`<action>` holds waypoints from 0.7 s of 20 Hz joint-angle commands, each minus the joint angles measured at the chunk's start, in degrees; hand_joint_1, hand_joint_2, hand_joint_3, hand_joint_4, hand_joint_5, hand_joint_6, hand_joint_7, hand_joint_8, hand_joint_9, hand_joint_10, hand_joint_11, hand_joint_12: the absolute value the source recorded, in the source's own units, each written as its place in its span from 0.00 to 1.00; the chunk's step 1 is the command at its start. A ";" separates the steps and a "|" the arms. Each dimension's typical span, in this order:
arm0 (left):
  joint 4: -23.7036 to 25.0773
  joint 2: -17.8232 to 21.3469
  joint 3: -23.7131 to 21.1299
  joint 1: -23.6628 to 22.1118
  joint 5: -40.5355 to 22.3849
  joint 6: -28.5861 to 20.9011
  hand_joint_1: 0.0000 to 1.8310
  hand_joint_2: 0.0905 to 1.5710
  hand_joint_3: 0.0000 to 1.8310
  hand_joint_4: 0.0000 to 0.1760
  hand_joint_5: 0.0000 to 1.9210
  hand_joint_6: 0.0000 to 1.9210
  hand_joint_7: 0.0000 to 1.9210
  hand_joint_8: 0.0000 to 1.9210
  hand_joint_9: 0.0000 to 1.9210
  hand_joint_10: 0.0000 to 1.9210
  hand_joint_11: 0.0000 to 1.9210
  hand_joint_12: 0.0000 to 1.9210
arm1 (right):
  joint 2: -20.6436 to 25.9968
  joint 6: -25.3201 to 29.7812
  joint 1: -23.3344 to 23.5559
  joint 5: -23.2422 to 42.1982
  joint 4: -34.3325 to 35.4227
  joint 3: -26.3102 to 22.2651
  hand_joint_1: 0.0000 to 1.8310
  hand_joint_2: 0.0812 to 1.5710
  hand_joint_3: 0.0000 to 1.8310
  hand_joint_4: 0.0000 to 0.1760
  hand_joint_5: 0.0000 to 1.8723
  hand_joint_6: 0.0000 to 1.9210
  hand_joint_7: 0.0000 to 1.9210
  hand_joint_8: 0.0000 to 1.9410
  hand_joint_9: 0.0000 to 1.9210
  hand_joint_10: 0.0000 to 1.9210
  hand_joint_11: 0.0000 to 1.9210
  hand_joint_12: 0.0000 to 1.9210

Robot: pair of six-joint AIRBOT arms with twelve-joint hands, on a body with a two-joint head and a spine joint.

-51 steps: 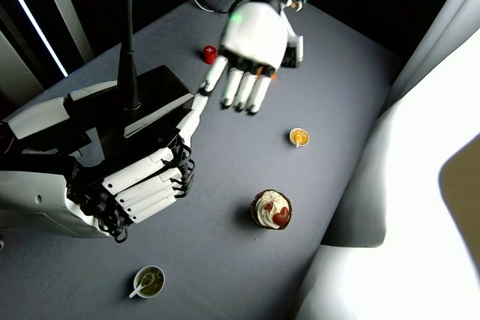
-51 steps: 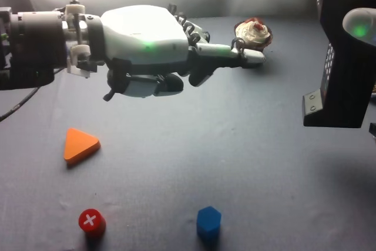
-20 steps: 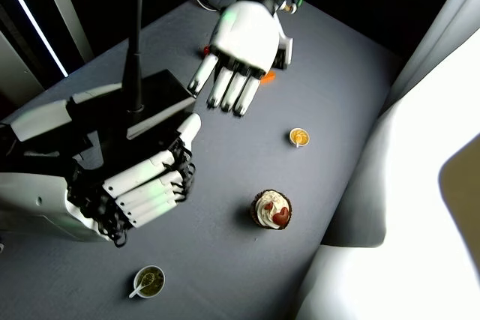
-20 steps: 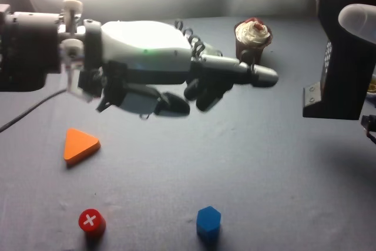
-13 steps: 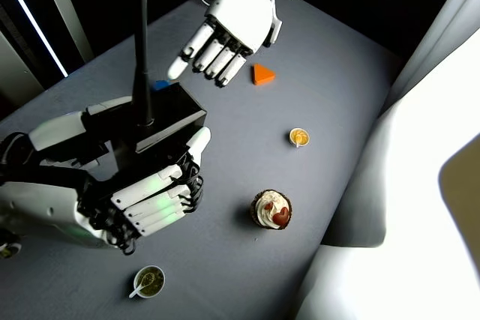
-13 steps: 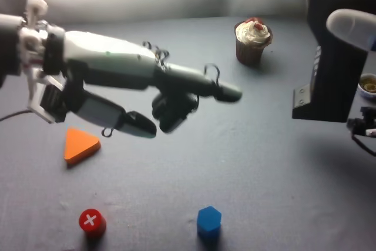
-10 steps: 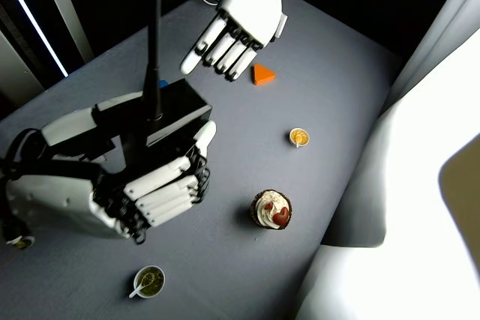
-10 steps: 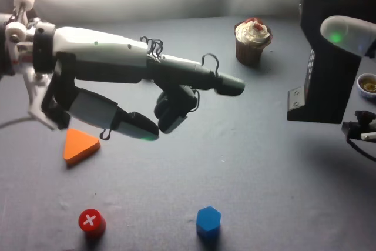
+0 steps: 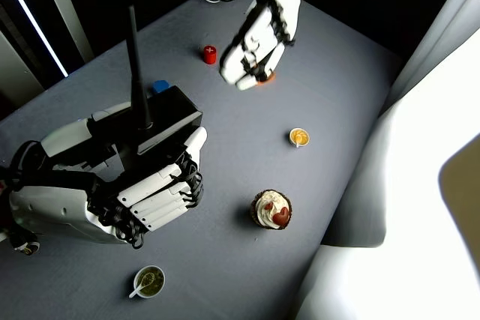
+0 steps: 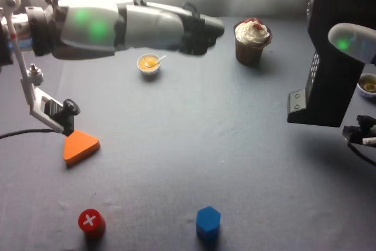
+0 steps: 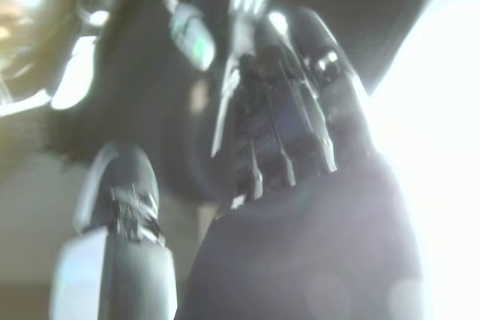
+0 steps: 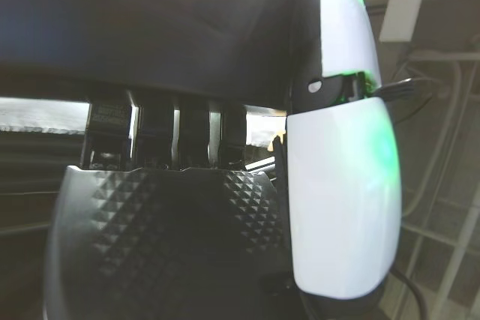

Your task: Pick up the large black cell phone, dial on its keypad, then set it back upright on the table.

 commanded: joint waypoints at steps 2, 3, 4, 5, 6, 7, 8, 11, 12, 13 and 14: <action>-4.87 0.92 -1.21 0.25 -4.09 -1.21 0.00 0.72 0.00 0.18 0.09 0.00 0.10 0.00 0.08 0.00 0.00 0.09 | -0.03 1.46 -0.15 9.20 0.76 0.99 0.74 0.74 0.00 0.00 0.50 0.50 0.38 0.66 0.39 0.78 0.40 0.74; -4.86 1.06 -1.46 0.68 -4.02 -1.35 0.00 0.71 0.00 0.16 0.09 0.00 0.10 0.00 0.08 0.00 0.00 0.10 | -0.46 1.47 -0.24 9.43 0.76 1.43 0.74 0.74 0.00 0.00 0.51 0.48 0.39 0.66 0.39 0.78 0.41 0.72; -4.80 1.13 -1.81 1.08 -4.12 -1.43 0.00 0.69 0.00 0.13 0.07 0.00 0.10 0.00 0.08 0.00 0.00 0.12 | -0.93 1.51 -0.24 9.57 0.72 1.85 0.74 0.75 0.00 0.00 0.51 0.47 0.37 0.70 0.37 0.79 0.41 0.71; -4.74 1.14 -1.97 1.35 -4.14 -1.42 0.00 0.69 0.00 0.13 0.07 0.00 0.10 0.00 0.08 0.00 0.00 0.12 | -1.22 1.51 -0.24 9.75 0.71 2.15 0.74 0.75 0.00 0.00 0.51 0.47 0.37 0.70 0.37 0.79 0.41 0.71; -4.94 1.11 -2.26 1.67 -4.22 -1.41 0.00 0.69 0.00 0.14 0.08 0.00 0.11 0.00 0.09 0.00 0.00 0.16 | -1.81 1.51 -0.24 10.29 0.69 2.63 0.73 0.75 0.00 0.00 0.51 0.47 0.36 0.72 0.36 0.79 0.40 0.70; -5.00 1.02 -2.67 1.90 -4.23 -1.39 0.00 0.70 0.00 0.15 0.08 0.00 0.11 0.00 0.09 0.00 0.00 0.15 | -2.22 1.51 -0.24 10.52 0.52 2.99 0.74 0.75 0.00 0.00 0.51 0.49 0.37 0.71 0.37 0.77 0.40 0.70; -5.01 0.88 -3.10 2.15 -4.23 -1.37 0.00 0.70 0.00 0.14 0.07 0.00 0.11 0.00 0.09 0.00 0.00 0.17 | -2.55 1.51 -0.24 10.70 0.19 3.24 0.74 0.74 0.00 0.00 0.51 0.48 0.39 0.68 0.39 0.75 0.41 0.68; -5.07 0.49 -3.51 2.37 -4.21 -1.33 0.00 0.70 0.00 0.11 0.06 0.00 0.08 0.00 0.06 0.00 0.00 0.15 | -2.62 1.52 -0.24 11.18 -1.87 3.97 0.74 0.73 0.00 0.00 0.52 0.46 0.40 0.66 0.39 0.76 0.40 0.69; -5.07 0.47 -3.36 2.39 -4.21 -1.33 0.00 0.70 0.00 0.10 0.06 0.00 0.08 0.00 0.06 0.00 0.00 0.16 | -2.62 1.57 -0.24 11.44 -2.76 4.41 0.74 0.73 0.00 0.00 0.53 0.47 0.40 0.65 0.39 0.76 0.40 0.68; -5.23 0.42 -2.97 2.54 -4.18 -1.32 0.00 0.70 0.00 0.10 0.06 0.00 0.08 0.00 0.06 0.00 0.00 0.16 | -2.62 1.73 -0.24 11.98 -3.58 5.05 0.74 0.73 0.00 0.00 0.53 0.47 0.40 0.65 0.39 0.76 0.40 0.68; -5.51 0.38 -2.43 2.87 -4.13 -1.28 0.00 0.71 0.00 0.08 0.06 0.00 0.09 0.00 0.07 0.00 0.00 0.18 | -2.62 1.80 -0.43 12.58 -3.88 5.64 0.74 0.73 0.00 0.00 0.52 0.48 0.40 0.64 0.39 0.76 0.40 0.67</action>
